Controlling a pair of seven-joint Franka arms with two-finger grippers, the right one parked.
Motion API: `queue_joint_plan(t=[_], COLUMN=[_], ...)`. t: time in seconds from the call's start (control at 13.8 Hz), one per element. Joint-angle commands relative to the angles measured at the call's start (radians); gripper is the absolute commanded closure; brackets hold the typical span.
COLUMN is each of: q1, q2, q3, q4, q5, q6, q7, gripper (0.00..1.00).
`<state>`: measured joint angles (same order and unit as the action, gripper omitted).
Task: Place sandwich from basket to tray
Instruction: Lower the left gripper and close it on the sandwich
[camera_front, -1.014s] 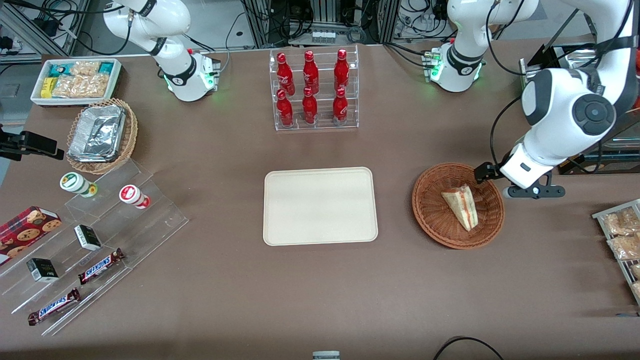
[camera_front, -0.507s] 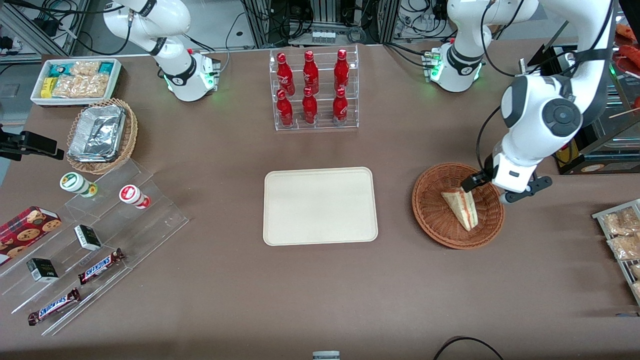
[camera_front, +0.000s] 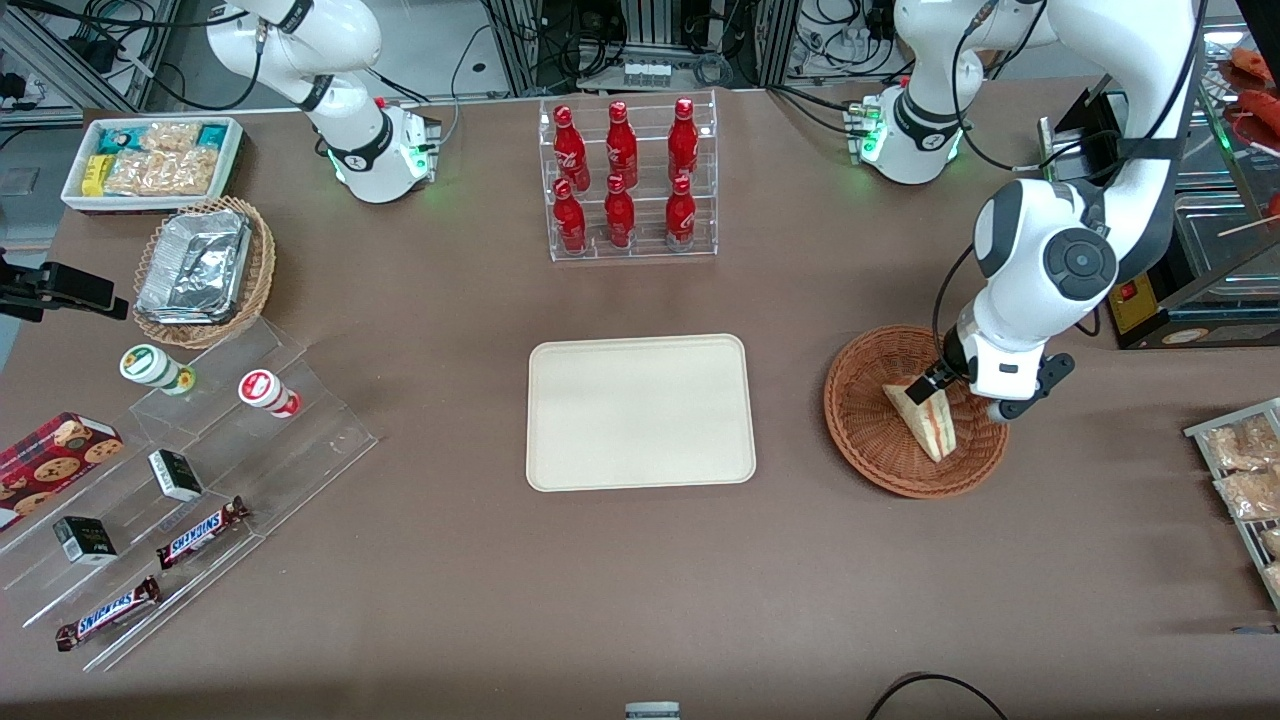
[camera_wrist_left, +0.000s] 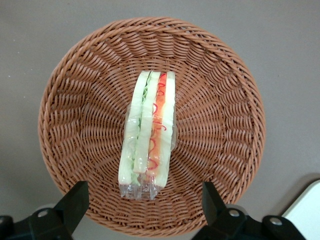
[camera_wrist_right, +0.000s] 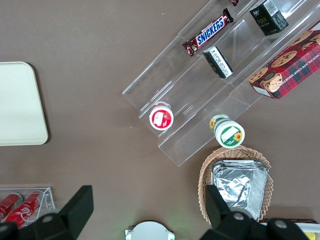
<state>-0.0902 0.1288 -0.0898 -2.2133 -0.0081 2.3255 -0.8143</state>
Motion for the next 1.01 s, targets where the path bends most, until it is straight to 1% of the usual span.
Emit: queue_joint_plan(t=[0.0,0.36,0.72,0.8,0.87,0.94], q1=[-0.003,-0.005,-0.003,-0.003,-0.003,-0.003], q2=[0.018,0.080,0.107,0.109,0.112,0.112], q3=[0.002,0.002,0.004,0.004,0.004,0.004], q4=[-0.020,-0.020,-0.020,-0.022,-0.022,-0.023], q5=[-0.007,0.007,0.011,0.020,0.026,0.026], q6=[0.048,0.092,0.114,0.114,0.114,0.114], q7=[-0.019,-0.016,-0.014,-0.014,-0.014,-0.014], gripper=[0.00,0.00,0.00,0.06,0.22,0.48])
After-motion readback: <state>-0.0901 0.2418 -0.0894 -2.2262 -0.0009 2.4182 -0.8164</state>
